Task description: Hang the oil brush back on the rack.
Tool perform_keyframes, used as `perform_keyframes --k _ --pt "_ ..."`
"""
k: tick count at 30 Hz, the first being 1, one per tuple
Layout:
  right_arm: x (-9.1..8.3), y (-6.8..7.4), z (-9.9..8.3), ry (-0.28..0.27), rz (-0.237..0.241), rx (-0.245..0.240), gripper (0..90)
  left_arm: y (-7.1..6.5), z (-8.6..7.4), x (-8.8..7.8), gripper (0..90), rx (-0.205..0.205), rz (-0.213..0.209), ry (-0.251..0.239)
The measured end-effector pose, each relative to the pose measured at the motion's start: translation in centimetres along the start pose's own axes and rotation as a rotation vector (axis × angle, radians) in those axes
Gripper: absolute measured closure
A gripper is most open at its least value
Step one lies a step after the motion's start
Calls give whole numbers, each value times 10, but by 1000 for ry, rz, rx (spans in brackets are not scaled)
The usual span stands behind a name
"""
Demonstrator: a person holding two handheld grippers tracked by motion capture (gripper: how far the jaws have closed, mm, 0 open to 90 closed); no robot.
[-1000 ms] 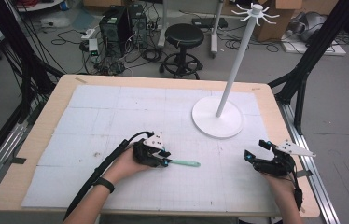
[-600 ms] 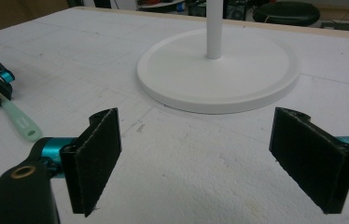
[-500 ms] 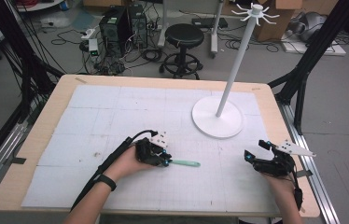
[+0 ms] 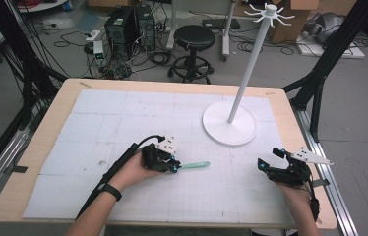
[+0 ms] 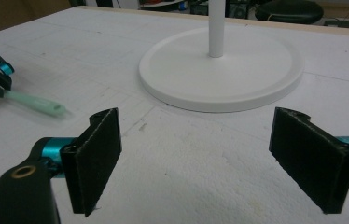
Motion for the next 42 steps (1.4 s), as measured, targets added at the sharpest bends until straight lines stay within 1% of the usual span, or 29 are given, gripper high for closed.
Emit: perform_keyframes --k 2,3,4,6,7,8,12,17,18,20,22,26,28,30,32,34,38,41,42 --pt "0 0 0 0 -1 -3 162 2 3 -7 821 -18 8 -36" --pt "0 0 0 1 -1 -4 162 4 4 -10 821 -19 5 -49" --pt "0 0 0 2 -1 -2 162 4 6 -13 821 -31 9 -66" --pt "0 0 0 2 0 -2 162 6 9 -18 821 -34 19 -91" --pt "0 0 0 1 0 -1 162 7 11 -21 821 -34 33 -104" --pt "0 0 0 0 0 -1 162 8 13 -24 821 -38 39 -121" --pt "0 0 0 1 1 0 162 13 18 -34 821 -63 49 -178" --pt "0 0 0 0 3 2 163 19 29 -49 821 -101 78 -255" --pt "0 0 0 1 1 1 162 20 32 -53 820 -102 83 -270" --pt "0 0 0 0 1 2 162 23 38 -60 821 -109 96 -297" --pt "0 0 0 0 2 4 162 26 45 -66 821 -117 129 -320" --pt "0 0 0 -1 3 1 162 31 56 -81 821 -146 149 -408" --pt "0 0 0 -4 2 1 162 34 64 -89 821 -154 181 -450" --pt "0 0 0 -5 2 0 163 37 72 -96 821 -164 201 -488" --pt "0 -1 0 -6 4 4 162 39 81 -104 821 -174 211 -530" --pt "0 -1 0 -6 7 5 163 41 90 -112 821 -168 235 -566" --pt "2 -1 1 -5 12 1 163 42 111 -126 822 -147 253 -635" --pt "1 -2 1 -9 11 4 163 42 126 -134 822 -129 272 -662" --pt "1 -2 1 -10 13 9 163 42 130 -136 822 -128 271 -676"
Point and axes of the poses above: each handheld gripper's, and its own axes: x roughly forward along the jaws, z roughly out of its top, y roughly to its left, the point moved 6 cm from there along x, roughly forward along the jaws, and after that the axes turned 13 degrees about y, right-handed, at the moved point
